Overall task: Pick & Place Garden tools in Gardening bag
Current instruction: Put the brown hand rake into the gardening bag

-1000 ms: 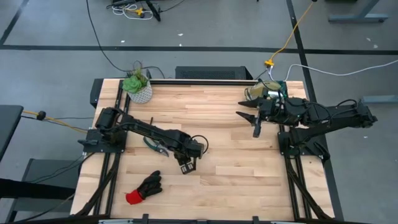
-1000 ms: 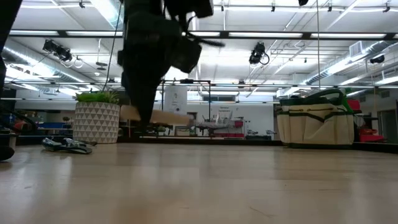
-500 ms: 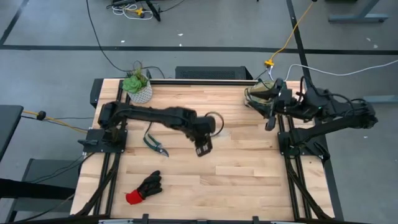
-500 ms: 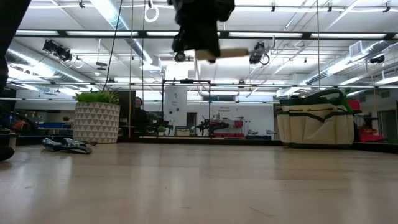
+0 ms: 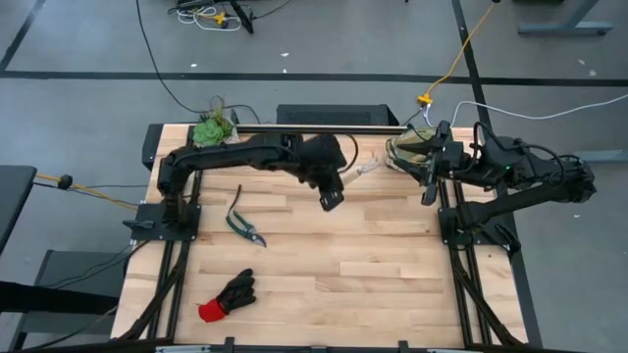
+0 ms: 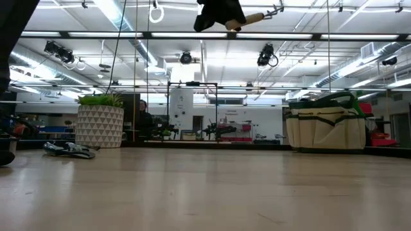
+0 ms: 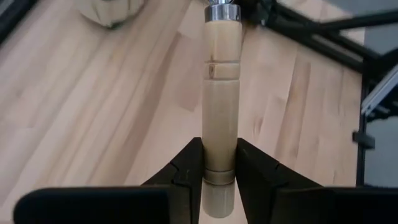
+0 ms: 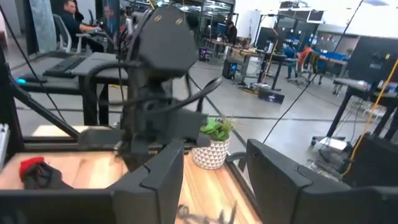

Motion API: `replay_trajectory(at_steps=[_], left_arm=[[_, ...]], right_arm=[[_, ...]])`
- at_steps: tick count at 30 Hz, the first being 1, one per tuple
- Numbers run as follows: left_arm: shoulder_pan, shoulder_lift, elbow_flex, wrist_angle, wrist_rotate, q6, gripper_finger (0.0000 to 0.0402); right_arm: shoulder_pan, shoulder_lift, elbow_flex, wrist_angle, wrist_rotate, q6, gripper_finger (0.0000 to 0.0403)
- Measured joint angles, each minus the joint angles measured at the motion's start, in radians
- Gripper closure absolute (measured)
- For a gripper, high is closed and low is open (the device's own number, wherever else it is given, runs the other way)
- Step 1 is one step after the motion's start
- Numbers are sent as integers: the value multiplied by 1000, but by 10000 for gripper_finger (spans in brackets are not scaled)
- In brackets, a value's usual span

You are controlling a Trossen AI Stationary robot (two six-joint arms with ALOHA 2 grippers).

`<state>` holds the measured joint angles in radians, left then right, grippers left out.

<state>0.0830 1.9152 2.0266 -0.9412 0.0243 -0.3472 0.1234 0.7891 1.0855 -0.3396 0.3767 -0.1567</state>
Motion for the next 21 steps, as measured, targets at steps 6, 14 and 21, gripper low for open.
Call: replay_trajectory(at_steps=[6,14,21], left_arm=[[59,0,49,1,69,-32,322],[109,0,84,16,169,-84,320],[116,0,84,46,228,-115,316]], right_arm=[[0,1,0,-1,1,-138,224],[0,37,0,-40,66,-414,224],[0,99,0,-45,190,-566,224]])
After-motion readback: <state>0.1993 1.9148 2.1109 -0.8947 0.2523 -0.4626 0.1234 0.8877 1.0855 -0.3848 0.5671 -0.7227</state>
